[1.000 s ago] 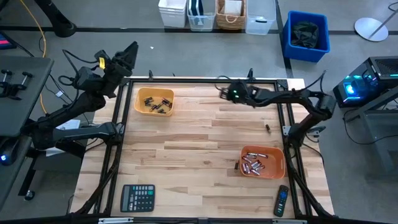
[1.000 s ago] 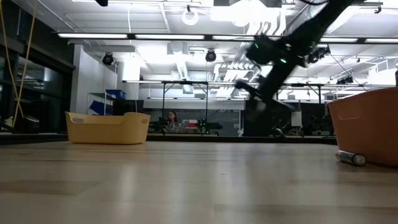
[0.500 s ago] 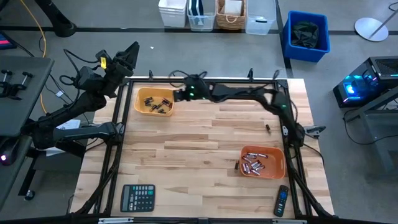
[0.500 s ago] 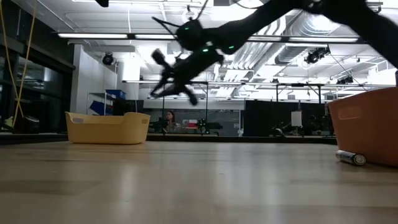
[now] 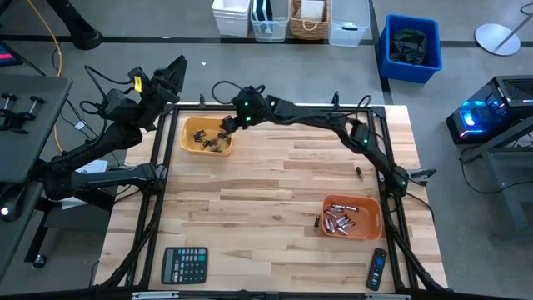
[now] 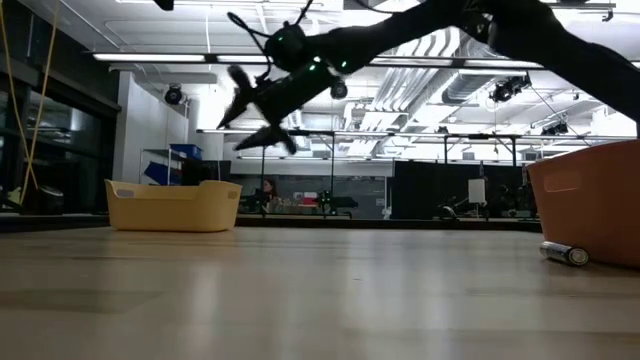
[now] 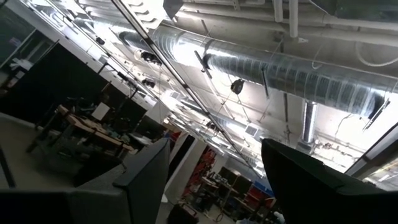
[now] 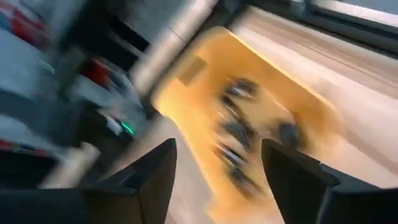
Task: Sort batteries
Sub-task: Put the black battery into the yellow bin
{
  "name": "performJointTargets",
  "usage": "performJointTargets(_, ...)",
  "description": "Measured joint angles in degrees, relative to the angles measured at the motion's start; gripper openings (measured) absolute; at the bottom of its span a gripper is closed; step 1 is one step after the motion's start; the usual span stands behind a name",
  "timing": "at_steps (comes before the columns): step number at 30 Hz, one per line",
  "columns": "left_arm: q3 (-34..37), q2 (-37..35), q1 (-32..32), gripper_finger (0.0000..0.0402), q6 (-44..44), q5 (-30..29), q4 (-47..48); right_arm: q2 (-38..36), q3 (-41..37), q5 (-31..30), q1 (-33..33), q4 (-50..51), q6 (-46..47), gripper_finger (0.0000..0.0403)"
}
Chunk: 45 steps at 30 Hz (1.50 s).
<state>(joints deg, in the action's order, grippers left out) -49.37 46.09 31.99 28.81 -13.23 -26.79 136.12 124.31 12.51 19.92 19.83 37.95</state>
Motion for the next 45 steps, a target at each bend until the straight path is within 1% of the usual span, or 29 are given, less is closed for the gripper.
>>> performJointTargets(1,0.0,0.0,0.0,0.0248,-0.4,0.0,0.0,-1.0,0.0,-0.1,0.1,3.8,-2.1,0.0232)
performJointTargets(2,0.0,0.0,0.0,0.0248,-0.4,0.0,0.0,-2.2,0.0,-1.6,0.2,8.2,-5.0,0.0235)
performJointTargets(4,0.0,0.0,0.0,0.0248,-0.5,0.1,0.0,-5.1,0.0,-7.5,0.3,18.2,-11.5,0.0237)
performJointTargets(6,0.0,0.0,0.0,0.0248,-0.5,0.2,0.0,-7.9,-0.7,-13.6,0.5,26.9,-15.7,0.0239)
performJointTargets(7,0.0,0.0,0.0,0.0248,-0.6,0.2,-0.1,-9.4,-2.0,-15.5,0.7,30.2,-17.0,0.0239)
performJointTargets(9,0.0,0.0,0.2,0.0248,-0.6,0.3,0.0,-12.7,-7.3,-18.0,1.3,34.7,-18.0,0.0239)
performJointTargets(11,0.0,0.0,0.3,0.0248,-0.6,0.2,0.0,-17.5,-16.3,-19.0,2.0,35.4,-17.5,0.0239)
performJointTargets(13,0.0,0.0,0.3,0.0248,-0.5,0.2,0.0,-24.3,-27.7,-19.4,2.7,33.9,-15.3,0.0239)
performJointTargets(15,0.0,0.0,0.3,0.0248,-0.5,0.2,-0.1,-32.5,-40.7,-19.4,3.2,31.2,-11.6,0.0240)
performJointTargets(17,0.0,0.0,0.3,0.0248,-0.5,0.2,-0.1,-40.6,-52.8,-19.4,3.5,30.7,-7.4,0.0240)
performJointTargets(19,0.0,0.0,0.3,0.0248,-0.5,0.2,-0.1,-49.0,-62.8,-19.5,3.6,31.1,-2.9,0.0240)
performJointTargets(21,0.0,0.0,0.3,0.0248,-0.5,0.2,0.0,-57.0,-70.9,-19.4,3.6,33.0,2.2,0.0240)
performJointTargets(23,0.0,0.0,0.3,0.0248,-0.5,0.2,0.0,-63.6,-77.5,-18.0,3.6,35.3,7.2,0.0240)
performJointTargets(25,0.0,0.0,0.3,0.0248,-0.5,0.2,-0.1,-69.0,-82.5,-17.1,3.4,37.7,11.6,0.0240)
performJointTargets(27,0.0,0.0,0.3,0.0248,-0.5,0.2,0.0,-72.9,-86.3,-16.7,3.3,38.8,15.2,0.0240)
performJointTargets(29,0.0,0.0,0.3,0.0248,-0.5,-0.1,0.0,-74.8,-89.2,-15.7,3.3,38.8,16.3,0.0240)
performJointTargets(32,0.0,0.0,0.3,0.0248,-0.5,-0.6,-0.1,-74.9,-91.0,-15.1,3.3,39.9,16.4,0.0240)
performJointTargets(34,0.0,0.0,0.3,0.0248,-0.5,-0.9,0.0,-74.1,-91.7,-15.6,3.3,40.0,15.6,0.0240)
performJointTargets(41,0.0,0.0,0.3,0.0248,-0.3,-1.3,0.0,-69.2,-93.0,-17.4,3.3,37.2,8.8,0.0240)
performJointTargets(45,0.0,0.0,0.3,0.0248,0.6,-1.3,0.0,-66.0,-95.0,-16.9,3.3,34.3,8.0,0.0240)
